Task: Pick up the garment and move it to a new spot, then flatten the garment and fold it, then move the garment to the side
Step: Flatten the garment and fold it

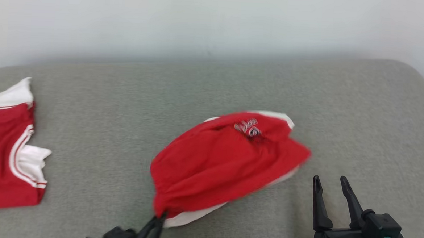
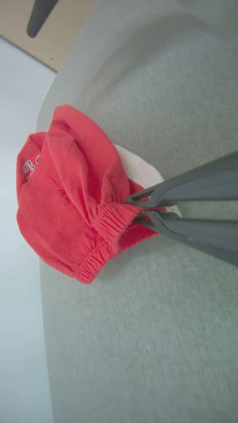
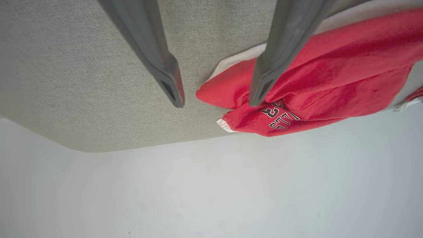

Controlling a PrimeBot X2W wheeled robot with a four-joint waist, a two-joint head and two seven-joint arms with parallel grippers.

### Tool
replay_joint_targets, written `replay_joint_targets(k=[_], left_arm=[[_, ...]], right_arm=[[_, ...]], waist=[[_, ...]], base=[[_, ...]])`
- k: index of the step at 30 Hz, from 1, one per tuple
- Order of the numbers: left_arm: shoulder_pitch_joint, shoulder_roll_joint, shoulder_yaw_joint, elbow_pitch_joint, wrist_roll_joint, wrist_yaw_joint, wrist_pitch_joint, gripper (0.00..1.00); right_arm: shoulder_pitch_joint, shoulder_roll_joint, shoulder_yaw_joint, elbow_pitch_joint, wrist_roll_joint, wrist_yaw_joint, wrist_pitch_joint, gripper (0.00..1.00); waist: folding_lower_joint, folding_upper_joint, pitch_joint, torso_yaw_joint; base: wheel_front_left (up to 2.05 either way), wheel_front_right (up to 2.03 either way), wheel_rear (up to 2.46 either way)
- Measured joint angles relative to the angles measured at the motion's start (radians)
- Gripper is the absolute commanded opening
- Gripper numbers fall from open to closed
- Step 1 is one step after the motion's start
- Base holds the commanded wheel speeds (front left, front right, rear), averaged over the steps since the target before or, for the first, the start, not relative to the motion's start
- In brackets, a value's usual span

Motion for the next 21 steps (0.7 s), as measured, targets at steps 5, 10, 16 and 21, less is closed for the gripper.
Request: replay_joint_targets(k=[5,10,16,21], left_arm=[[0.058,0.043,0.063,0.020,-0.046,0.025,-0.007,0.00],[0.060,0.054,0.118,0.047,-0.069,0.031,-0.017,0.00],[0.055,0.047,0.143,0.065,-0.060,0.025,-0.020,1.00],[0.069,0.002,0.260,-0.077,-0.036,0.032,-0.023,1.00]], right_arm=[[0.003,0.000,0.001,0.005,-0.002,0.000,0.000,1.00],[0.007,0.000,-0.008,0.009,-0.012,0.000,0.000,1.00],[0.013,0.000,-0.016,0.012,-0.013,0.000,0.000,1.00],[0.032,0.000,-0.030,0.011,-0.013,0.000,0.000,1.00]], waist=[[0.0000,0.0000,-0.030,0.043],[0.0000,0.0000,-0.042,0.037],[0.0000,0.0000,-0.048,0.020],[0.0000,0.0000,-0.063,0.030]], base=[[0.00,0.00,0.00],[0.00,0.00,0.00],[0.00,0.00,0.00],[0.00,0.00,0.00]])
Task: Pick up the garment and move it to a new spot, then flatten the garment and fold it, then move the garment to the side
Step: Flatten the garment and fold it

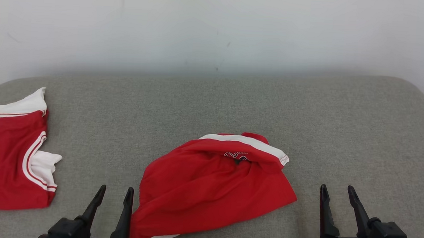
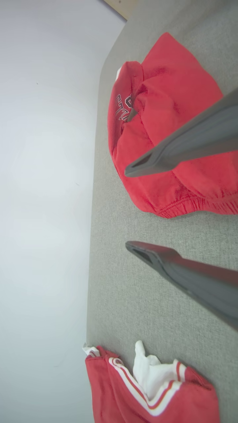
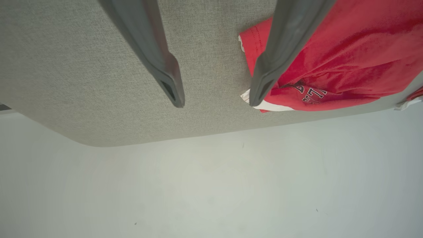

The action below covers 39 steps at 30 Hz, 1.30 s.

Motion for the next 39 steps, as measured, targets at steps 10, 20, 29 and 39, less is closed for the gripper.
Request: replay_joint_targets(k=[10,20,29,39], left_arm=[[0.087,-0.066,0.236,-0.128,0.122,-0.017,0.000,1.00],[0.135,-0.107,0.346,-0.099,0.221,-0.035,0.000,1.00],[0.143,-0.136,0.347,-0.083,0.253,-0.057,0.000,1.00],[0.119,-0.151,0.314,-0.091,0.262,-0.062,0.000,1.00]], right_arm=[[0.001,0.000,-0.002,-0.002,-0.005,0.000,0.000,1.00],[0.012,0.000,-0.003,0.014,-0.016,0.000,0.000,1.00],[-0.015,-0.002,0.029,0.109,-0.061,0.000,0.000,1.00],[-0.180,-0.063,0.077,0.415,-0.068,0.000,0.000,1.00]], waist=[[0.0001,0.0000,-0.021,0.027],[0.0001,0.0000,-0.021,0.033],[0.0001,0.0000,-0.032,0.050],[0.0001,0.0000,-0.028,0.099]], base=[[0.00,0.00,0.00],[0.00,0.00,0.00],[0.00,0.00,0.00],[0.00,0.00,0.00]])
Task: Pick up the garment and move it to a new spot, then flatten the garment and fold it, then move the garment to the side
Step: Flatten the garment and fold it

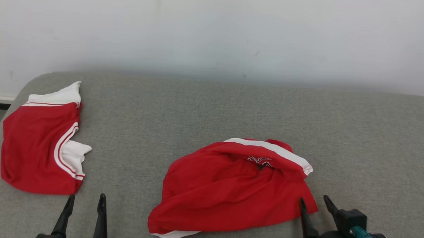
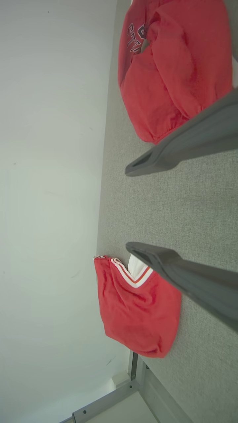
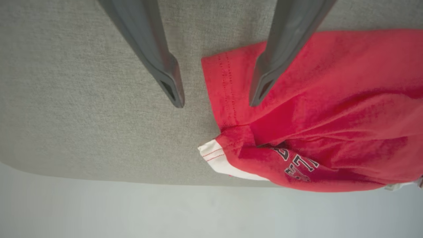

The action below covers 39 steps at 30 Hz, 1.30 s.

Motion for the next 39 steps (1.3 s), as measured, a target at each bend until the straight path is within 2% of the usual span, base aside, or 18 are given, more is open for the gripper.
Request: replay_joint_targets(k=[4,7,14,21,28,32,39], left_arm=[[-0.003,-0.004,-0.009,-0.002,0.001,-0.005,0.000,1.00],[-0.009,-0.003,-0.008,0.001,0.000,-0.006,0.000,1.00],[-0.007,-0.004,0.005,0.003,-0.004,-0.006,0.000,1.00],[-0.002,-0.009,0.010,0.002,-0.005,-0.006,0.000,1.00],[0.006,-0.010,0.014,0.004,-0.011,-0.006,0.000,1.00],[0.009,-0.013,0.013,0.000,-0.010,-0.006,0.000,1.00],[0.009,-0.018,0.005,0.002,-0.010,-0.006,0.000,1.00]], right_arm=[[-0.060,-0.009,0.032,0.125,0.009,0.000,0.000,1.00],[-0.094,-0.019,0.038,0.191,0.018,0.000,0.000,0.02],[-0.114,-0.022,0.048,0.189,0.041,0.000,0.000,0.00],[-0.024,-0.031,0.075,-0.007,0.083,0.000,0.000,0.00],[0.169,-0.050,0.090,-0.245,0.131,0.000,0.000,0.00],[0.264,-0.060,0.081,-0.343,0.165,0.000,0.052,0.00],[0.276,-0.075,0.085,-0.389,0.189,0.000,0.108,0.00]], waist=[[0.0000,0.0000,0.007,0.023],[0.0001,0.0001,0.015,0.034],[0.0001,0.0000,0.018,0.024],[0.0001,0.0000,0.008,-0.016],[0.0000,0.0000,0.004,-0.053],[0.0000,0.0000,0.004,-0.063],[0.0000,0.0001,0.004,-0.059]], base=[[0.00,0.00,0.00],[0.00,0.00,0.00],[0.00,0.00,0.00],[0.00,0.00,0.00],[0.00,0.00,0.00],[0.00,0.00,0.00],[0.00,0.00,0.00]])
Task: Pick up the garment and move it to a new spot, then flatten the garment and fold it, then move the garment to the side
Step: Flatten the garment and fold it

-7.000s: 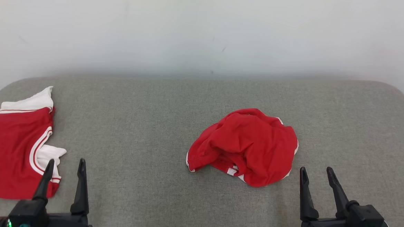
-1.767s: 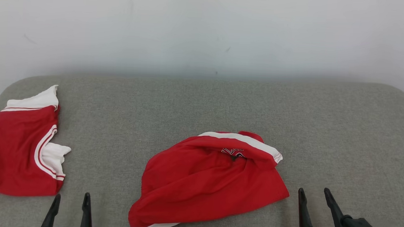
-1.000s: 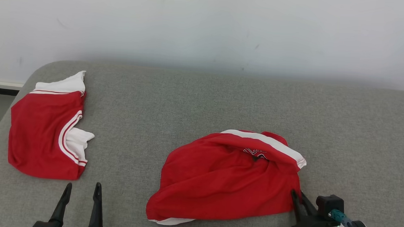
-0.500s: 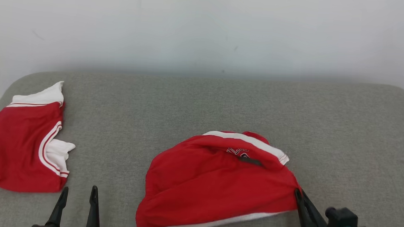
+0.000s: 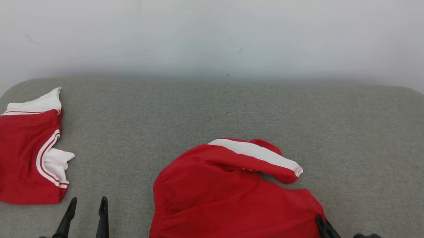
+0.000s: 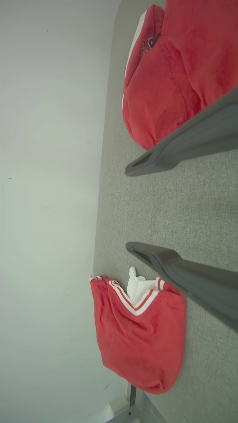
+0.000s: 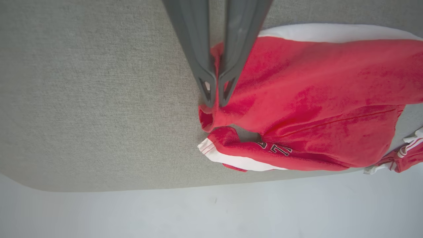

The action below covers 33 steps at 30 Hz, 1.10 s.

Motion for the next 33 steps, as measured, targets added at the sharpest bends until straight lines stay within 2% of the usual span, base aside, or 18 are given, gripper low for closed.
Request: replay_joint_targets(k=[4,7,11,15,16,17,18,21,24,27,33], left_arm=[[-0.001,-0.002,-0.012,0.008,0.001,0.000,0.000,1.00],[-0.003,-0.002,-0.023,0.015,0.001,0.000,0.000,1.00],[-0.012,-0.003,-0.036,0.031,0.001,0.000,0.000,1.00],[-0.022,-0.001,-0.049,0.043,-0.001,0.000,0.000,1.00],[-0.022,0.000,-0.051,0.046,-0.002,0.000,0.000,1.00],[-0.022,0.001,-0.052,0.048,-0.003,0.000,0.000,1.00],[-0.022,0.001,-0.053,0.049,-0.004,0.000,0.000,1.00],[-0.022,0.004,-0.047,0.049,-0.007,0.000,0.000,1.00],[-0.020,0.003,-0.035,0.044,-0.007,0.000,0.000,1.00],[-0.019,0.003,-0.030,0.038,-0.006,0.000,0.000,1.00],[-0.014,0.002,-0.008,0.020,-0.002,0.000,0.000,1.00]], right_arm=[[-0.081,-0.002,0.007,0.057,-0.009,0.000,0.023,0.00],[-0.157,0.004,0.007,0.146,-0.021,0.000,0.042,0.00],[-0.263,0.007,0.004,0.298,-0.038,0.000,0.046,0.00],[-0.357,0.009,-0.004,0.448,-0.041,0.000,0.006,0.00],[-0.373,0.010,-0.003,0.479,-0.042,0.000,-0.008,0.34],[-0.387,0.011,0.002,0.505,-0.049,0.000,-0.024,0.81],[-0.400,0.012,0.006,0.528,-0.051,0.000,-0.039,1.00],[-0.431,0.014,0.016,0.570,-0.050,0.000,-0.088,1.00],[-0.423,0.009,0.014,0.546,-0.034,0.000,-0.101,1.00],[-0.399,-0.001,-0.002,0.474,-0.022,0.000,-0.105,1.00],[-0.246,-0.014,-0.075,0.219,-0.020,0.000,-0.108,1.00]], waist=[[0.0000,0.0000,-0.002,0.017],[0.0000,0.0000,-0.003,0.035],[0.0000,0.0000,-0.003,0.063],[0.0000,0.0000,-0.002,0.091],[0.0000,0.0000,-0.002,0.098],[0.0001,0.0000,-0.002,0.103],[0.0001,0.0000,-0.002,0.109],[0.0001,0.0000,-0.005,0.113],[0.0001,0.0000,-0.006,0.102],[0.0001,0.0000,-0.006,0.093],[0.0000,0.0000,-0.005,0.058]], base=[[0.00,0.00,0.00],[0.00,0.00,0.00],[0.00,0.00,0.00],[0.00,0.00,0.00],[0.00,0.00,0.00],[0.00,0.00,0.00],[0.00,0.00,0.00],[0.00,0.00,0.00],[0.00,0.00,0.00],[0.00,0.00,0.00],[0.00,0.00,0.00]])
